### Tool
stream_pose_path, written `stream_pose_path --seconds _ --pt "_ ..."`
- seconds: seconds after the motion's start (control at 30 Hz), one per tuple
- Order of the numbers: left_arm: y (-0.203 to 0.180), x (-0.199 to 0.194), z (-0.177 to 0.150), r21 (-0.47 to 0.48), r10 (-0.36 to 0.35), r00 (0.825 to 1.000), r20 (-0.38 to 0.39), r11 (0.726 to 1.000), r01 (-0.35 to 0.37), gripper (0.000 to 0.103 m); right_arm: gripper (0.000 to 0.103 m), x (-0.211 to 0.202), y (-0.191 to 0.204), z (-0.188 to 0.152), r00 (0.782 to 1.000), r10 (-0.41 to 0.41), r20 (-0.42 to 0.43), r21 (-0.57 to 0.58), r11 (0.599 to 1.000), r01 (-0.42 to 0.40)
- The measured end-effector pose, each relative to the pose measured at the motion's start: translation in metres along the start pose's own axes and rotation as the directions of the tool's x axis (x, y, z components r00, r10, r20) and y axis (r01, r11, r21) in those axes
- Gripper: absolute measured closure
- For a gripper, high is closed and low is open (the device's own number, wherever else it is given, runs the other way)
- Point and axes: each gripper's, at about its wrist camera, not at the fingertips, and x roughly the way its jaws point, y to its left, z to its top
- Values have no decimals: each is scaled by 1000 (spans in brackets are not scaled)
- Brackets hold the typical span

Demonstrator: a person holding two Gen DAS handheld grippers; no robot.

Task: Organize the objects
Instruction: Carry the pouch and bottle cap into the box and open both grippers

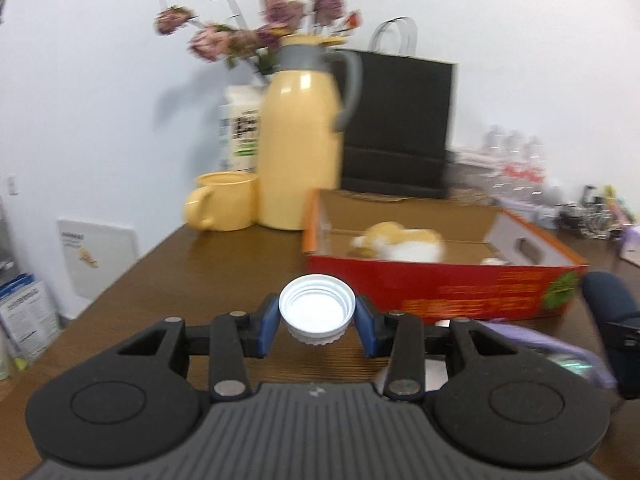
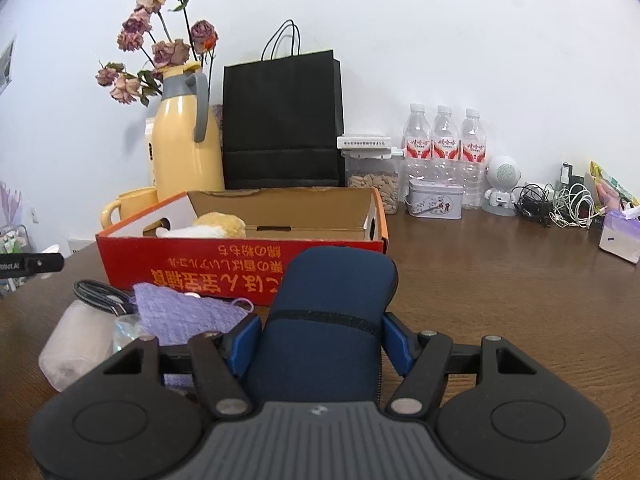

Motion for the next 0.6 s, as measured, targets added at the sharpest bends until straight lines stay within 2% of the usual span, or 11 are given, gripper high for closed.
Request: stream_pose_path --seconds 0.1,0.3,0.43,0.6 --pt "-20 -3 3 28 -62 998 -6 998 62 63 39 -3 0 2 1000 12 9 8 1000 -12" --pt "-56 0 18 72 -142 990 14 987 140 63 39 -7 1 16 999 40 17 6 999 -40" --pt "-73 8 35 81 -174 984 37 982 171 63 39 -7 7 31 998 57 37 -18 998 -56" --pt "-92 27 57 83 -176 983 47 982 172 63 39 6 14 60 994 81 69 -30 996 -79"
